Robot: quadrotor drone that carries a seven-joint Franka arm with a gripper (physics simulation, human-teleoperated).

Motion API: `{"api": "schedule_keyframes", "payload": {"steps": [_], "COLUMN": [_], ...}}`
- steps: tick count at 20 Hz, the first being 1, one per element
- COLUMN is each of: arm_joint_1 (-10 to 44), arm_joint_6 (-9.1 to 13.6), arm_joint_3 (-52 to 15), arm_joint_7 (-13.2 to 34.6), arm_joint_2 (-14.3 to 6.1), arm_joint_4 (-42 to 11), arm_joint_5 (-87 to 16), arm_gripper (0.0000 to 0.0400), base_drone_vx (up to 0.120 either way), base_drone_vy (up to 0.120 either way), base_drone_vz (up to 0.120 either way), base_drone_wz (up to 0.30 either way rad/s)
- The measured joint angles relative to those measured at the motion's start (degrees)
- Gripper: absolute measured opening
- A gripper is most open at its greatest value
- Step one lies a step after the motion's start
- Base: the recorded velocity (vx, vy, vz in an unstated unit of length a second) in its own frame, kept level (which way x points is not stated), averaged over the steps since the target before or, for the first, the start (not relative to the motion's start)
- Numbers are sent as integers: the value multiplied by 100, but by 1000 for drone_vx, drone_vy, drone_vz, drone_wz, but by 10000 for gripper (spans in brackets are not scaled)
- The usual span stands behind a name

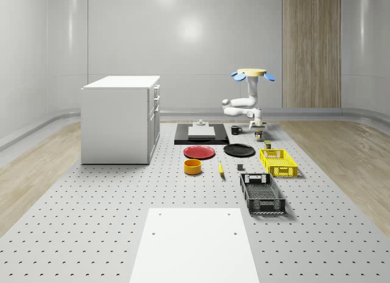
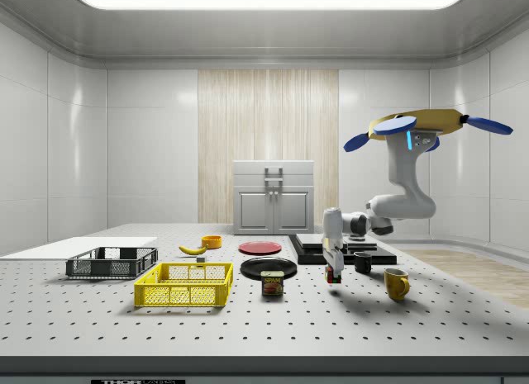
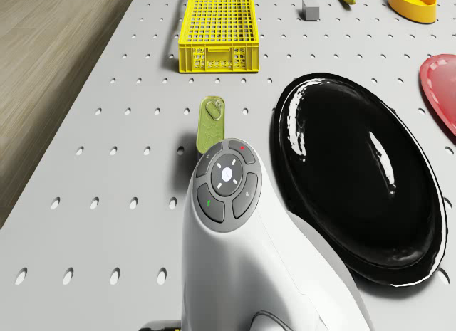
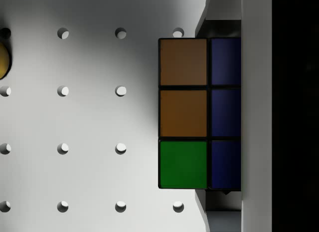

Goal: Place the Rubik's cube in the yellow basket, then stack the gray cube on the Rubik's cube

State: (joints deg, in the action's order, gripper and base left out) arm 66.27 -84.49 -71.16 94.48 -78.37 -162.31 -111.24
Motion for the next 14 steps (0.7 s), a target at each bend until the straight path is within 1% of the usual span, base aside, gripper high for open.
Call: {"api": "schedule_keyframes", "payload": {"steps": [8, 11, 14], "arm_joint_1": [36, 49, 61], "arm_joint_6": [-17, -45, -75], "arm_joint_3": [-183, -207, -222], "arm_joint_7": [48, 60, 71], "arm_joint_2": [-82, -119, -155], "arm_joint_4": [-31, -32, -31], "arm_joint_5": [199, 233, 257], "arm_gripper": [325, 325, 325], "base_drone_vx": [120, 120, 120], "base_drone_vy": [0, 13, 120], "base_drone_vz": [120, 13, 0], "base_drone_wz": [0, 0, 0]}}
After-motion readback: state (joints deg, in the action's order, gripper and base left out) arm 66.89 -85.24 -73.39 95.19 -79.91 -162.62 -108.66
